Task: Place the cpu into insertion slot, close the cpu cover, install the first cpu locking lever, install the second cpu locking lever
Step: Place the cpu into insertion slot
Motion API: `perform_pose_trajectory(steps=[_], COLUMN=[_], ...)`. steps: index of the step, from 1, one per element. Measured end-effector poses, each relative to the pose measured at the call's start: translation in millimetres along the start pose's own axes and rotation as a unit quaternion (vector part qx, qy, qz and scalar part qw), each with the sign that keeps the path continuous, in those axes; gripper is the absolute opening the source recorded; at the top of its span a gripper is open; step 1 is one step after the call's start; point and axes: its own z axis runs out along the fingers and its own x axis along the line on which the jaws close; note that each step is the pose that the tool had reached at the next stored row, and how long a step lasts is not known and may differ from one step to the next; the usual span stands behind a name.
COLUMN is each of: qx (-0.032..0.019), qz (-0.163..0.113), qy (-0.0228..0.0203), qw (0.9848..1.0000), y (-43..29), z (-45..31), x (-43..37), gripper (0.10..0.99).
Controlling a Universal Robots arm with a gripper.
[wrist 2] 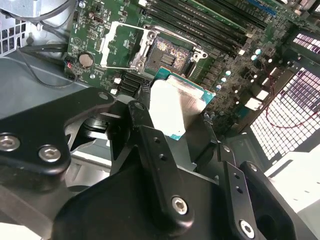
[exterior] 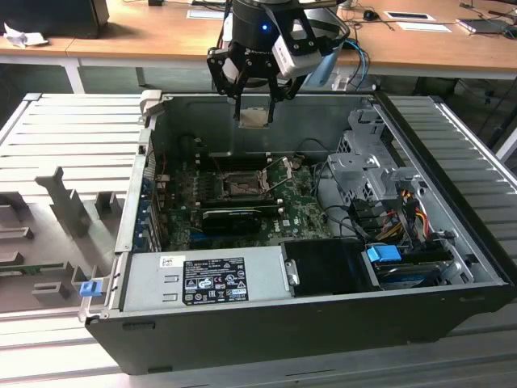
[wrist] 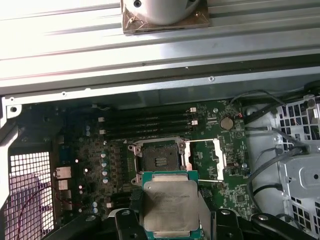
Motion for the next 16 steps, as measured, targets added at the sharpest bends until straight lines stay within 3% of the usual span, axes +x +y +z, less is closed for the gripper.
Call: perform_pose_trajectory(steps=[16], qx=[-0.0003], qz=[0.012], qy=[-0.0011], qw=[0.9999], y=[0.0], z=[0.1], x=[0.0], gripper=[0.525])
